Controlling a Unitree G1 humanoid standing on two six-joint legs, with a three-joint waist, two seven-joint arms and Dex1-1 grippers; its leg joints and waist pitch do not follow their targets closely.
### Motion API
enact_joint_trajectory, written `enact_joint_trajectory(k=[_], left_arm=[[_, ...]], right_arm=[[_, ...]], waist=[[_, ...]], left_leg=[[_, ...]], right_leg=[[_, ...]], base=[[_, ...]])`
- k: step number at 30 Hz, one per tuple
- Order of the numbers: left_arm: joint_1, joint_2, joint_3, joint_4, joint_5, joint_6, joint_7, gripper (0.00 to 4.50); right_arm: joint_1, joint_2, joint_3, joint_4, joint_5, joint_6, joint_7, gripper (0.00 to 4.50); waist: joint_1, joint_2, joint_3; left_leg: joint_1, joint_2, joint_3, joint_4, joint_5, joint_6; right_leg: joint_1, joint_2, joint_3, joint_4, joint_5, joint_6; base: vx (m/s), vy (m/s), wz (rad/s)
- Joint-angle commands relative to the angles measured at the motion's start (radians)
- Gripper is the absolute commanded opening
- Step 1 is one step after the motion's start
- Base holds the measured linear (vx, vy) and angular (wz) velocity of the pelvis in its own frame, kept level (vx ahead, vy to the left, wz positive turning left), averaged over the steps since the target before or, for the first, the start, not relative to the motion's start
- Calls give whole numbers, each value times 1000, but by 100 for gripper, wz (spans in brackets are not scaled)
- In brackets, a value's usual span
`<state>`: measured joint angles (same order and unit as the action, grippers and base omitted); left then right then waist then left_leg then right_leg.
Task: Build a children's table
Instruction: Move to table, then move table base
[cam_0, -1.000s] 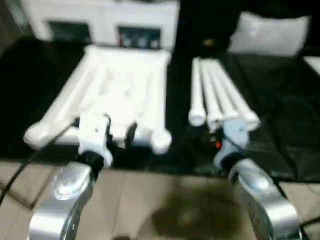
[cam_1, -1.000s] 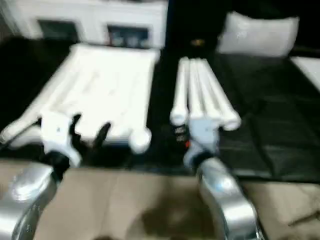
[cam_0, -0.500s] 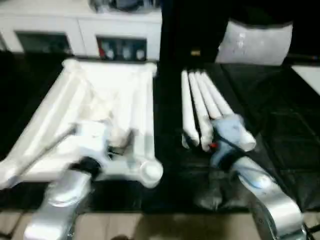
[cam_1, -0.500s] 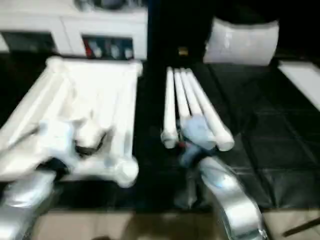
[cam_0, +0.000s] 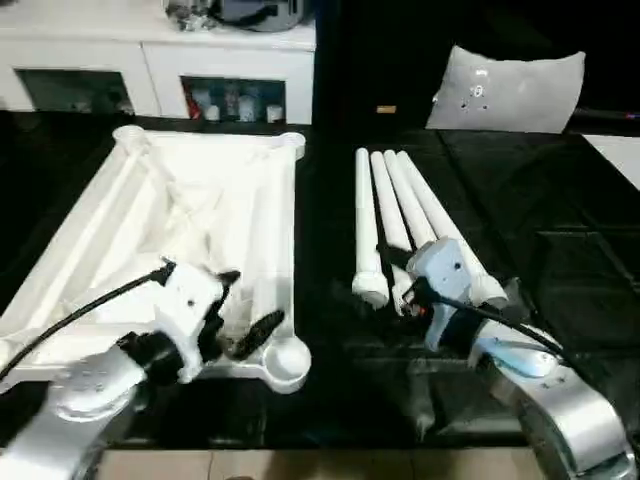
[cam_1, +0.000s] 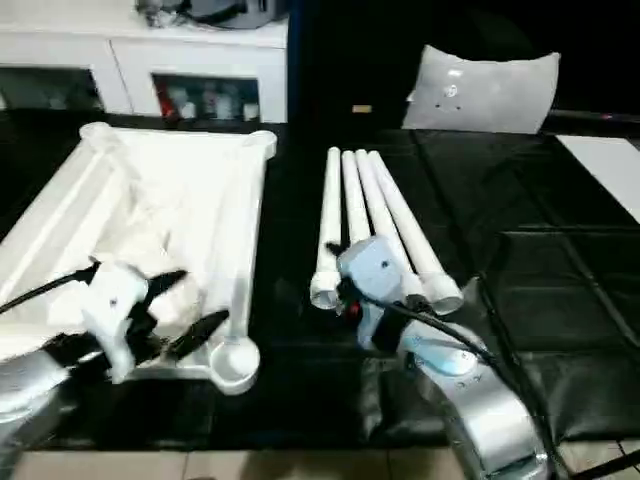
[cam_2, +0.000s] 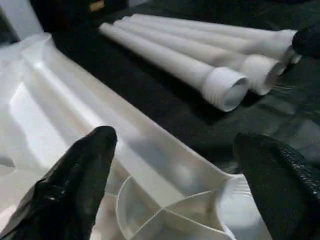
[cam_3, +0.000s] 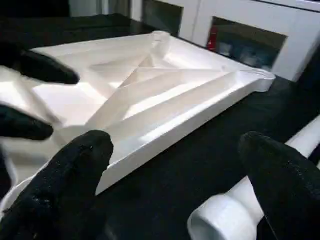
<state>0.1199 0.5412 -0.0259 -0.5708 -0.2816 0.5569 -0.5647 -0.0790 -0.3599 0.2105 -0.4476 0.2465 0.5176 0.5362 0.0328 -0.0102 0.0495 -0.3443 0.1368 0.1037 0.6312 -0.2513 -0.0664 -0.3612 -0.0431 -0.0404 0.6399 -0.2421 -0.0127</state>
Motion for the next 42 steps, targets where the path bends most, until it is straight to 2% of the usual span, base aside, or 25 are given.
enact_joint_trajectory(k=[1,2,3,4,6,7,8,9,12,13,15,18,19,20,23,24,25,26,28,30,32,35,38,42], left_arm=[[0,33,6,17,-16,-34,-71,393],[-15,107,6,61,-36,-75,-182,387],[-22,132,5,79,-39,-89,-219,384],[-29,158,-1,101,-36,-101,-256,382],[-32,175,-4,114,-35,-108,-279,376],[-49,224,-23,158,-29,-122,-340,363],[-68,248,-28,199,-34,-135,-390,351],[-77,255,-29,215,-34,-136,-405,344],[-105,296,-46,271,-5,-169,-459,333],[-109,307,-51,282,4,-179,-472,333],[-128,335,-74,324,18,-214,-514,305],[-144,351,-94,359,39,-244,-549,302],[-144,351,-94,359,39,-244,-549,296],[-155,359,-109,376,46,-256,-571,267],[-171,359,-122,396,54,-271,-590,257],[-176,356,-126,403,59,-281,-593,241],[-176,356,-127,404,60,-282,-593,225],[-187,353,-142,420,80,-305,-593,217],[-196,347,-156,444,101,-330,-588,214],[-201,345,-165,464,116,-347,-591,202],[-203,341,-170,471,122,-353,-594,176],[-213,340,-179,483,139,-366,-596,159],[-222,339,-189,504,153,-384,-595,121],[-231,336,-196,516,157,-384,-599,109]], right_arm=[[-14,-23,14,12,18,1,44,450],[-23,-61,27,21,31,0,111,450],[-26,-74,33,23,38,3,133,450],[-26,-88,37,21,46,8,153,450],[-24,-97,39,18,51,12,166,450],[-24,-117,45,16,62,16,196,450],[-27,-132,53,22,65,14,219,450],[-27,-136,56,25,64,12,226,450],[-29,-150,71,35,52,-1,253,450],[-27,-153,74,35,51,-3,259,450],[-26,-161,84,39,51,-7,269,450],[-26,-165,89,43,47,-13,277,450],[-26,-165,89,43,47,-13,277,450],[-23,-162,89,42,55,-1,276,450],[-22,-162,95,38,57,5,280,450],[-17,-163,97,32,60,11,285,450],[-17,-164,98,31,61,11,286,450],[-9,-174,108,17,66,18,300,450],[-3,-184,115,6,69,16,312,450],[-1,-190,119,1,70,20,319,450],[0,-200,127,-5,72,26,330,450],[4,-210,134,-13,72,28,339,450],[6,-210,144,-19,65,21,338,450],[4,-208,152,-22,63,28,338,450]], waist=[[-2,12,-23],[1,6,-22],[3,8,-22],[2,1,-23],[3,5,-25],[5,3,-25],[5,5,-29],[6,6,-27],[8,2,-36],[7,0,-39],[8,2,-42],[8,0,-45],[7,0,-44],[8,-1,-43],[9,1,-41],[9,0,-38],[9,0,-38],[10,3,-37],[10,0,-36],[11,4,-38],[9,0,-39],[9,-1,-39],[11,-1,-36],[11,1,-35]], left_leg=[[-5,74,-20,-106,-294,-11],[-5,72,-20,-105,-297,-1],[-3,70,-18,-104,-296,3],[-4,72,-15,-104,-283,9],[-5,77,-12,-105,-255,9],[-4,79,-10,-107,-240,11],[0,79,-6,-104,-231,9],[-2,77,-6,-105,-228,12],[-4,79,-3,-102,-167,17],[-8,80,-3,-102,-126,21],[-6,81,0,-98,-84,30],[-4,81,4,-96,-47,42],[-5,81,5,-97,-50,43],[-3,83,5,-99,-57,43],[-2,85,6,-100,-80,36],[-2,86,7,-103,-107,29],[-2,86,7,-103,-107,29],[-1,87,6,-104,-130,22],[0,88,7,-106,-148,19],[0,89,6,-106,-141,18],[0,89,6,-105,-130,16],[0,88,7,-103,-109,23],[-1,88,8,-104,-123,21],[2,91,7,-107,-152,11]], right_leg=[[30,-95,62,-101,-344,-140],[26,-97,63,-106,-382,-130],[23,-98,66,-107,-397,-126],[22,-98,67,-108,-405,-120],[20,-99,67,-103,-375,-124],[18,-97,65,-102,-349,-132],[14,-95,66,-95,-309,-145],[16,-93,64,-96,-302,-146],[22,-94,63,-86,-196,-166],[28,-95,62,-79,-131,-178],[28,-95,60,-72,-52,-194],[31,-96,58,-69,9,-210],[33,-96,57,-69,9,-216],[33,-98,58,-70,-2,-220],[31,-98,58,-73,-41,-222],[31,-100,59,-76,-81,-221],[31,-100,59,-76,-81,-221],[30,-100,61,-79,-119,-215],[30,-100,62,-81,-140,-205],[29,-102,63,-80,-133,-202],[30,-100,62,-78,-109,-208],[30,-99,61,-77,-80,-215],[29,-101,62,-79,-108,-213],[26,-101,63,-81,-141,-208]], base=[[-56,8,-3],[-56,8,-3],[0,0,0],[0,0,0],[0,0,0],[0,0,0],[0,0,0],[0,0,0],[0,0,0],[0,0,0],[0,0,0],[0,0,0],[0,0,0],[0,0,0],[0,0,0],[0,0,0],[0,0,0],[0,0,0],[0,0,0],[0,0,0],[0,0,0],[0,0,0],[0,0,0],[0,0,0]])
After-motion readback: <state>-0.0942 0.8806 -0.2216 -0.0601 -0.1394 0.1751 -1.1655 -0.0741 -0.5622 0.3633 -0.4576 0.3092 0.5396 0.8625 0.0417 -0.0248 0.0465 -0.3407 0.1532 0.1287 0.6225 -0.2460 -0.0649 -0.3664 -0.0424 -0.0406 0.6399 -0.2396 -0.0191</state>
